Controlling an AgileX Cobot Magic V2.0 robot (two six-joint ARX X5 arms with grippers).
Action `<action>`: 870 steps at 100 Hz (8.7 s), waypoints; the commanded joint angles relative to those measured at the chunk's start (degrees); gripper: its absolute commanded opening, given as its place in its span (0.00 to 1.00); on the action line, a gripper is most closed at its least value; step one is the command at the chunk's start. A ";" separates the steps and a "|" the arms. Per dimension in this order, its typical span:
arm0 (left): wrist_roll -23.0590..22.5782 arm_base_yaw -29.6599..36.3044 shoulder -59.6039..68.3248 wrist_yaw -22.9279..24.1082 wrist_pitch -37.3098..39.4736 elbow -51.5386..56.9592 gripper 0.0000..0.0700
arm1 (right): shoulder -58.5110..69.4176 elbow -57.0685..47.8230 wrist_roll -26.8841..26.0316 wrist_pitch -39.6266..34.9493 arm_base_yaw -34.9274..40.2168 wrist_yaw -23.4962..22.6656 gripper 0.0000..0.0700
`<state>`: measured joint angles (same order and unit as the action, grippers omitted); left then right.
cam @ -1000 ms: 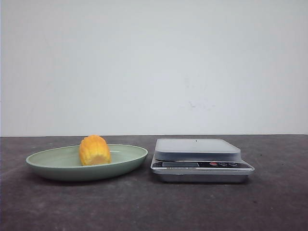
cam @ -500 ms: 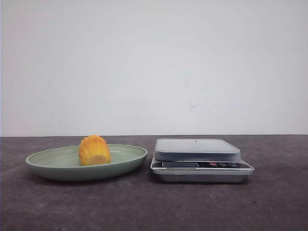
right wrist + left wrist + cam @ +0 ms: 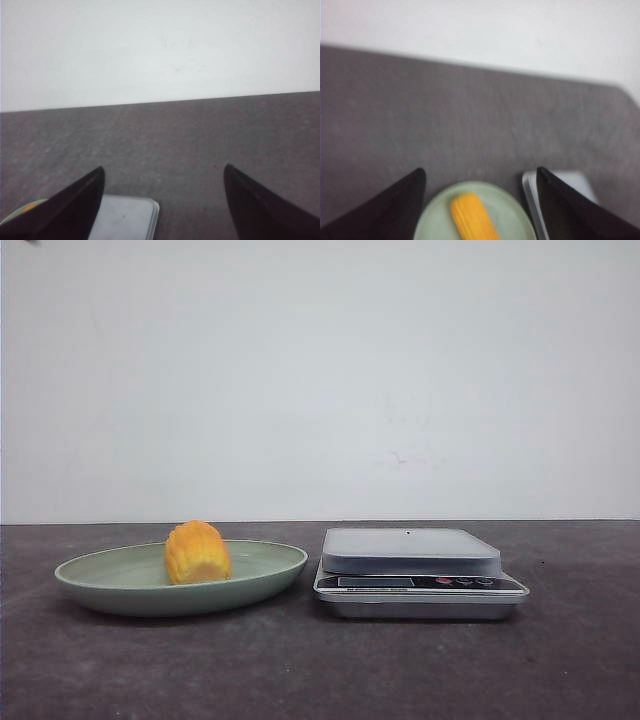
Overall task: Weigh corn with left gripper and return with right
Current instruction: 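Lower the left gripper over the corn cob on the green plate, then close the left gripper on the corn cob and lift it, then carry the corn to the scale and release it onto the pan, then raise the open left gripper away from the scale, then lower the right gripper over the corn on the scale and grasp it, then lift the corn and carry it toward the green plate, then lower the corn onto the plate and open the right gripper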
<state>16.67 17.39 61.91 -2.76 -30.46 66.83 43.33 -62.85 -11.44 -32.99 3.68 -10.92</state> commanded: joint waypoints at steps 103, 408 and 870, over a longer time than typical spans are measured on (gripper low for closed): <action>4.98 12.72 39.28 7.19 3.37 0.79 0.44 | 0.37 -1.29 3.06 -2.69 0.48 0.42 0.69; -6.93 23.54 17.64 25.68 -9.31 30.10 0.64 | 0.39 -1.29 3.02 -3.76 0.48 0.31 0.69; 8.83 17.44 -44.87 29.97 -44.22 -4.68 0.62 | 54.99 -14.88 -9.35 19.26 41.99 16.96 0.80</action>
<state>26.33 34.61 17.10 26.85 -75.42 61.34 103.11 -76.36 -24.10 -13.41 46.22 5.82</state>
